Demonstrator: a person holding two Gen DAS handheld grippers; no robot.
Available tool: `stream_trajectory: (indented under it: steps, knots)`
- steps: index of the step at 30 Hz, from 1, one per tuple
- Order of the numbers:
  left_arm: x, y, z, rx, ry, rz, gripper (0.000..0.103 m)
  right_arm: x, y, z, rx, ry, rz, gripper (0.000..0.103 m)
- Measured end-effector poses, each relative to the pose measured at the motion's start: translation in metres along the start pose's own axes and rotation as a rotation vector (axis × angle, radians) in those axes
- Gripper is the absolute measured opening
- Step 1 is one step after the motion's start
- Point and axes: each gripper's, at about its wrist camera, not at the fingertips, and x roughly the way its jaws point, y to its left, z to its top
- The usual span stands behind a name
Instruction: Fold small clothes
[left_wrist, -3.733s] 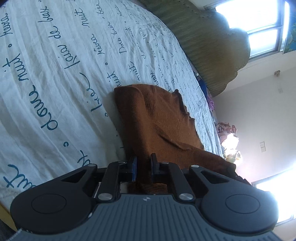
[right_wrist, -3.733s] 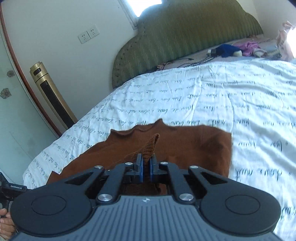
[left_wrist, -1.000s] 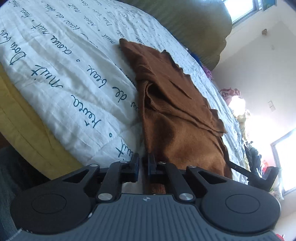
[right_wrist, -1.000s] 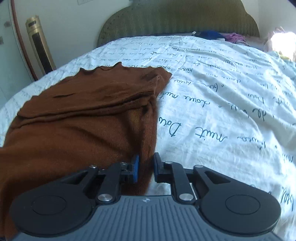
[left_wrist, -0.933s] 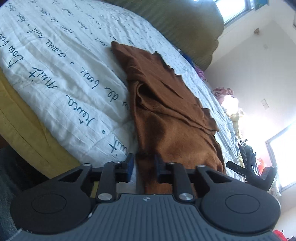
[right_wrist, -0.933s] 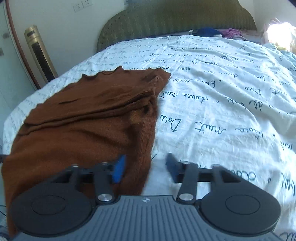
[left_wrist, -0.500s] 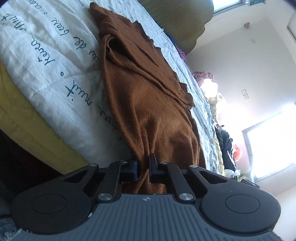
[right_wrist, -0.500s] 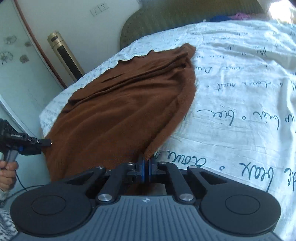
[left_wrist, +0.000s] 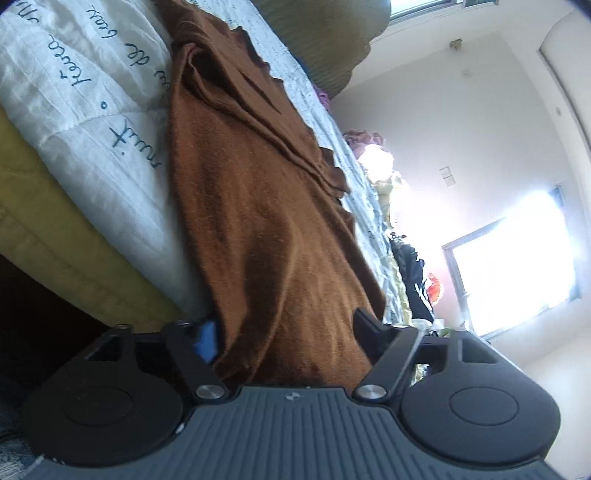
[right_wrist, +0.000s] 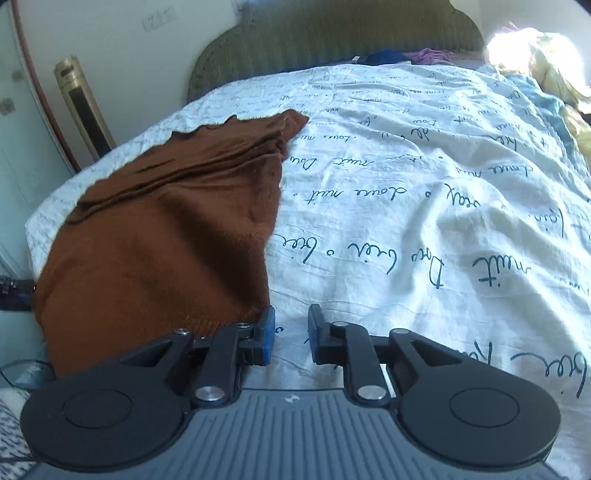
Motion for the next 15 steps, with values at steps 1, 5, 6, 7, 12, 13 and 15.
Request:
stream_trajectory:
  steps: [1,5,6,7,12,13,15]
  knots:
    - [0.001,-0.002,-0.003,0.013,0.003,0.001,0.095,-0.002,-0.003,-0.001,0.015,-0.008,0.019,0.039]
    - [0.010,0.001,-0.021,0.034,0.048,0.040,0.093,-0.004,-0.005,-0.007,-0.001,-0.009,0.060,0.073]
    - [0.012,0.005,-0.025,0.030,0.060,0.041,0.092,-0.001,-0.001,-0.007,0.001,-0.006,0.065,0.074]
    - [0.015,0.006,-0.028,0.028,0.074,0.046,0.086,0.001,-0.002,-0.008,0.001,-0.004,0.069,0.074]
    - [0.018,0.004,-0.029,0.036,0.102,0.064,0.080,0.014,-0.017,0.021,0.029,-0.046,0.053,0.074]
    - [0.015,0.002,-0.025,0.040,0.088,0.059,0.086,0.019,-0.023,0.030,0.044,-0.041,0.065,0.074]
    - [0.003,-0.002,-0.014,0.050,0.028,0.047,0.090,0.039,-0.037,0.052,0.095,-0.009,0.128,0.078]
